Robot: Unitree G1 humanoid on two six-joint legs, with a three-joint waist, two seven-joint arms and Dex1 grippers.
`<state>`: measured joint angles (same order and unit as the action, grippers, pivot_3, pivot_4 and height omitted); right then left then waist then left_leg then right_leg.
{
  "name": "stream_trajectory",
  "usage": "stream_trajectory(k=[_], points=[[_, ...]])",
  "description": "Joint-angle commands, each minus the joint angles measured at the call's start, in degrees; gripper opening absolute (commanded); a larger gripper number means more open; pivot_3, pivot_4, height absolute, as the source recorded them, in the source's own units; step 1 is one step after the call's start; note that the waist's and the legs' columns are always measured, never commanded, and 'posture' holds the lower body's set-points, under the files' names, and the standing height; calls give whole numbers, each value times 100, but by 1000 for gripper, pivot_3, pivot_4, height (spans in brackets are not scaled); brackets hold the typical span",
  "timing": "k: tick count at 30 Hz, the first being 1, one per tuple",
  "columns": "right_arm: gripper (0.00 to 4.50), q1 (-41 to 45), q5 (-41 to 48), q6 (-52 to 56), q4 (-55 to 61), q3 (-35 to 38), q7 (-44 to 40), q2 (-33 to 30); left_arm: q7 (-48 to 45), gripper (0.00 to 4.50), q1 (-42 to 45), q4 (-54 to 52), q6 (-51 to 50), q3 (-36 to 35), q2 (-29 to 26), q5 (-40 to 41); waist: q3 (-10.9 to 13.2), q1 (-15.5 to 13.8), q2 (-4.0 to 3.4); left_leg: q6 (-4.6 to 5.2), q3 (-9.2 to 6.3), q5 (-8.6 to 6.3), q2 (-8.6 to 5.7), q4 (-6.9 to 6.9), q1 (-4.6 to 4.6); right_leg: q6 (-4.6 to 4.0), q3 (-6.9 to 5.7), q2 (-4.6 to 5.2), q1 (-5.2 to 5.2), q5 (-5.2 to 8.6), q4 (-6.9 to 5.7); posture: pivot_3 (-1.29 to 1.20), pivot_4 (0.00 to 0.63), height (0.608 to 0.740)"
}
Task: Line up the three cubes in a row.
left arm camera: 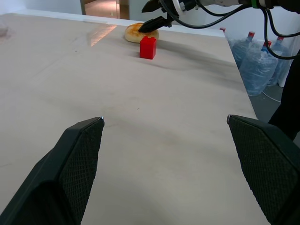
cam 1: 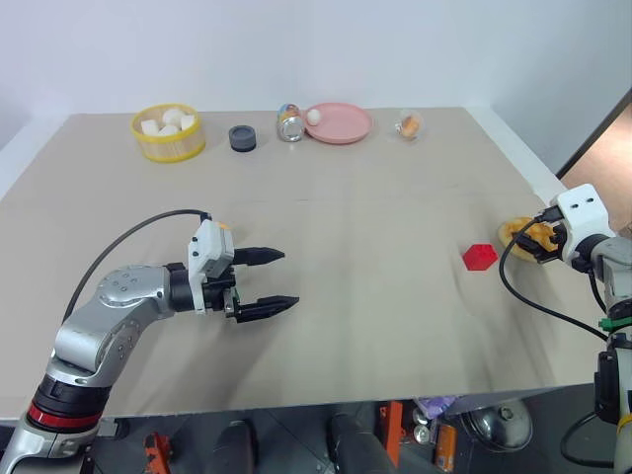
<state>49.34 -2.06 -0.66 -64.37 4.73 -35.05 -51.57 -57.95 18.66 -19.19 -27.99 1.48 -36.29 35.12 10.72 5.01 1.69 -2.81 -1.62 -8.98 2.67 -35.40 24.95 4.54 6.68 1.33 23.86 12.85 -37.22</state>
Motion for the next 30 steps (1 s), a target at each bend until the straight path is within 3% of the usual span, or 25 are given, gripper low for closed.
stream_trajectory(k=[1, 5, 13, 22, 30], points=[[4473, 482, 368, 46, 257, 462, 288, -26, 18, 4338, 5, -256, -38, -119, -13, 145, 4, 11, -7, 0, 0, 0, 0, 0, 0, 0, 1, 0, 0, -1, 0, 0, 150, 740], [4473, 157, 864, 514, 1302, 808, -1, 80, -13, 4338, 44, -258, 17, -4, 81, 150, 4, 13, -13, 2, -3, 2, 0, -1, 1, 4, 1, -1, -2, -4, 0, 0, 150, 740], [4473, -2662, 1942, 2482, 5362, 1655, -384, 103, -290, 4338, 262, 53, 354, 152, 338, 27, -5, -153, -22, 3, -19, 0, -2, 3, 10, 15, -14, 0, -7, 9, 0, 0, 150, 740], [4473, -4554, 2565, 3643, 7256, 3085, 125, 438, -737, 4338, 835, 785, 686, 442, 759, -148, -7, -178, -25, 4, -11, 1, -2, -30, -2, 2, -9, 1, -17, -7, 0, 0, 150, 740], [4473, -5872, 3390, 4315, 8701, 3381, -15, 1096, -916, 4338, 972, 1090, 789, 603, 1011, -242, -9, -167, -23, 4, -13, 1, -1, -24, -30, 0, -8, 1, -44, -6, 2, 0, 150, 740]])
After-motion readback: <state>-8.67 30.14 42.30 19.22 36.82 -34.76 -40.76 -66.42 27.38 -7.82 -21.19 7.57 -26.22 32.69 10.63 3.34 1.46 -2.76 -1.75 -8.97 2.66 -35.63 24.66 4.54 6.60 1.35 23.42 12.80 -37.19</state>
